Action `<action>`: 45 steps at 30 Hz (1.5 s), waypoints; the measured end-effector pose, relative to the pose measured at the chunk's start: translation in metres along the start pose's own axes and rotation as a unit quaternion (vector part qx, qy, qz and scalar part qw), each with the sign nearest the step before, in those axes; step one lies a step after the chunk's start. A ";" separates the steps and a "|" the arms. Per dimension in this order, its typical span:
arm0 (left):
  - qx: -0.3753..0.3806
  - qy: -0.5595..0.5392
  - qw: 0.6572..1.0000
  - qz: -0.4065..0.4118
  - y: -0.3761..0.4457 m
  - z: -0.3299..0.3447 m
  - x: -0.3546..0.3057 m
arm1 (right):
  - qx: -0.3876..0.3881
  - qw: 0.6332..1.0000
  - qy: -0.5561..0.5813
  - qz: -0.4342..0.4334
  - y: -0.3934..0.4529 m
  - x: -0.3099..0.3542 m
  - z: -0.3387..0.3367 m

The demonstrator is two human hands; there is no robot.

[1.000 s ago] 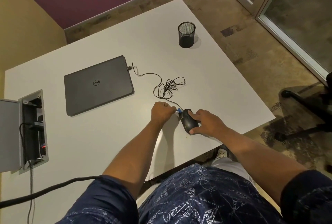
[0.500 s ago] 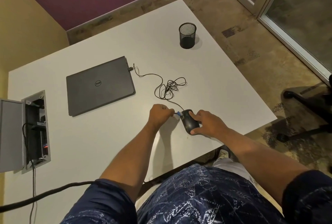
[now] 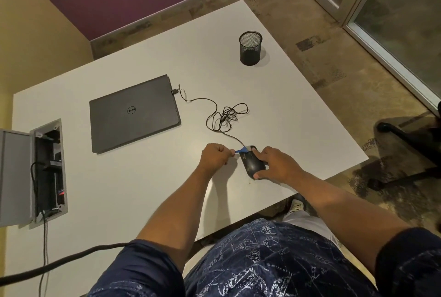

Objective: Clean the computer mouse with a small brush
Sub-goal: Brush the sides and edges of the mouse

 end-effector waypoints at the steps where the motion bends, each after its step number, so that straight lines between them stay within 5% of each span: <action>1: -0.023 0.012 1.000 0.001 0.000 -0.004 0.001 | 0.003 1.000 0.004 0.001 0.000 0.000 0.000; 14: 0.059 0.017 0.998 -0.024 0.001 0.008 -0.002 | 0.007 1.000 0.015 0.018 0.000 -0.003 0.001; 25: -0.026 0.023 0.999 -0.038 0.002 -0.004 0.002 | 0.000 1.000 0.015 0.020 -0.003 -0.002 0.000; 31: 0.049 0.010 0.998 -0.031 0.000 0.002 -0.001 | -0.005 0.999 0.035 0.036 -0.004 -0.003 -0.001; 39: -0.046 0.024 0.999 -0.018 -0.001 -0.010 0.000 | -0.009 0.999 0.025 0.038 -0.004 -0.002 -0.002; 45: -0.013 0.009 1.000 -0.019 -0.004 -0.005 -0.002 | -0.009 0.999 0.027 0.038 -0.004 -0.002 -0.002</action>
Point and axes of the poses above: each hand's wrist, its own y-axis towards the middle knuckle, its own z-axis out of the palm, x = y × z, the point moved 8 cm from there along y, towards the middle knuckle, and after that the axes turned 6 degrees about z, right-handed, at the moved point
